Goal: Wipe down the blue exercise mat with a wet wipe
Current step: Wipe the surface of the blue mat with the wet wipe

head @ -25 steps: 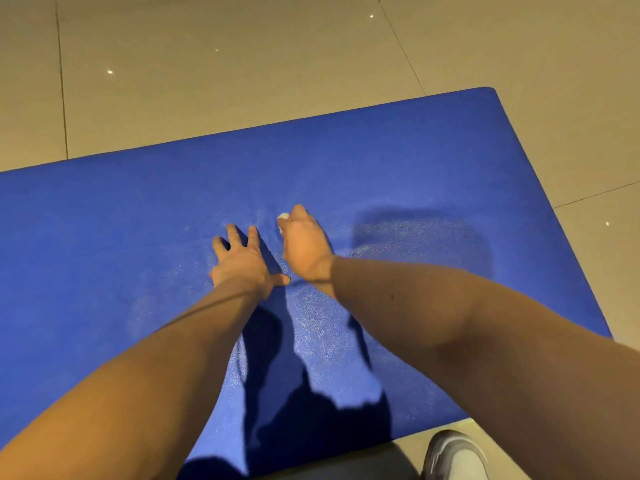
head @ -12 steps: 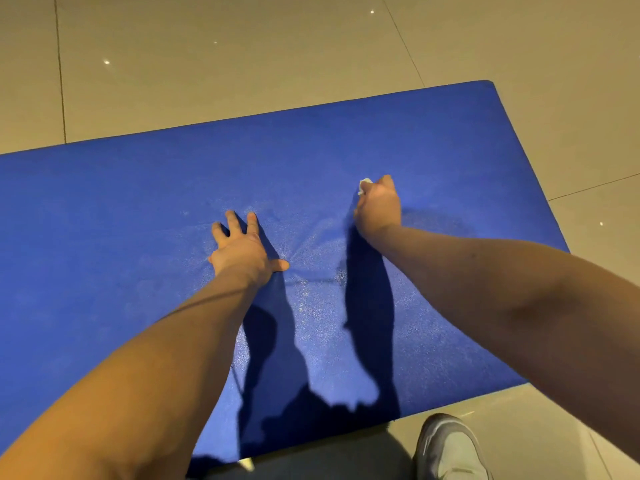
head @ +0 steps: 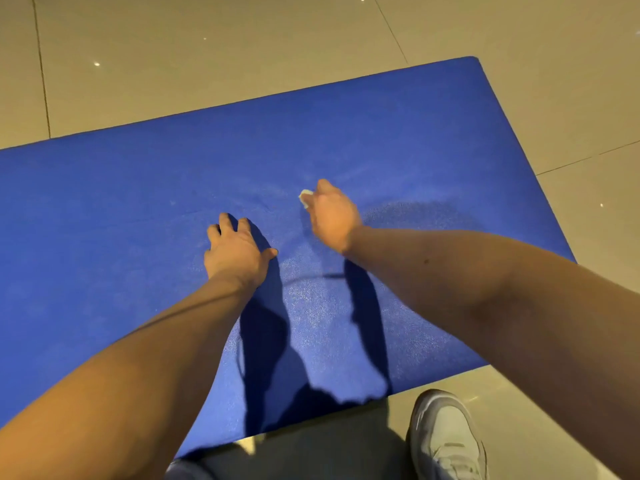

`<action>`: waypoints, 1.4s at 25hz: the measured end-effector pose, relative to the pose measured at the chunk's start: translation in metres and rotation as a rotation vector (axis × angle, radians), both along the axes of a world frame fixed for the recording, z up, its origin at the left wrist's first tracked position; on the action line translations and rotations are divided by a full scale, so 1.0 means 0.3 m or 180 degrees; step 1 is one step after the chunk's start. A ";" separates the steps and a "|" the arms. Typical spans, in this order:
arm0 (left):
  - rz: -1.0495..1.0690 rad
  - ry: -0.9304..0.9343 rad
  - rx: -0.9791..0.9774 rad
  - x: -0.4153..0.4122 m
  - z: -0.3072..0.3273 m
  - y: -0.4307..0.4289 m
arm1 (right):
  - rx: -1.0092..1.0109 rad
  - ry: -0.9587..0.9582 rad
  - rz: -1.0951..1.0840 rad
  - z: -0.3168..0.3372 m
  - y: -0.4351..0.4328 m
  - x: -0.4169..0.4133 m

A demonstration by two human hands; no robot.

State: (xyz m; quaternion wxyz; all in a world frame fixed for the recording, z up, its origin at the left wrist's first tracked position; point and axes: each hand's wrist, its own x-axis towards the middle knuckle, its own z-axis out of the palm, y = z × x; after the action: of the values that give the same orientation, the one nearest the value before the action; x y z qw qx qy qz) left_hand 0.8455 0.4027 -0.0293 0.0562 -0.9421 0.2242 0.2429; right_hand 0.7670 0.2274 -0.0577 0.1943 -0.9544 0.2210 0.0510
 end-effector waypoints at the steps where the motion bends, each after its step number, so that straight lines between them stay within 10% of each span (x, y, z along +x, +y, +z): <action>1: 0.0008 0.0004 -0.0014 -0.013 -0.001 0.009 | -0.0081 0.0032 -0.0118 -0.008 -0.060 -0.035; 8: 0.0033 0.0078 -0.0110 -0.067 -0.008 0.066 | 0.0005 0.0080 -0.1305 -0.011 -0.056 -0.055; 17: 0.0013 0.0084 0.0030 -0.113 0.007 0.112 | 0.0060 -0.0051 -0.0110 0.003 0.187 -0.059; 28: 0.0012 0.0221 0.0260 -0.199 -0.005 0.193 | 0.0015 0.0184 -0.1461 -0.004 0.034 -0.162; 35: 0.0024 0.0221 0.0271 -0.199 -0.024 0.183 | 0.0281 0.0209 -0.0030 0.057 0.374 -0.095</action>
State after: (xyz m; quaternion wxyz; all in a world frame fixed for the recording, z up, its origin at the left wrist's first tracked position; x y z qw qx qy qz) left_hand 0.7858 0.4577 -0.0366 0.0876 -0.9307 0.2120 0.2850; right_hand 0.7385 0.3396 -0.0408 0.2291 -0.9416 0.2293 0.0910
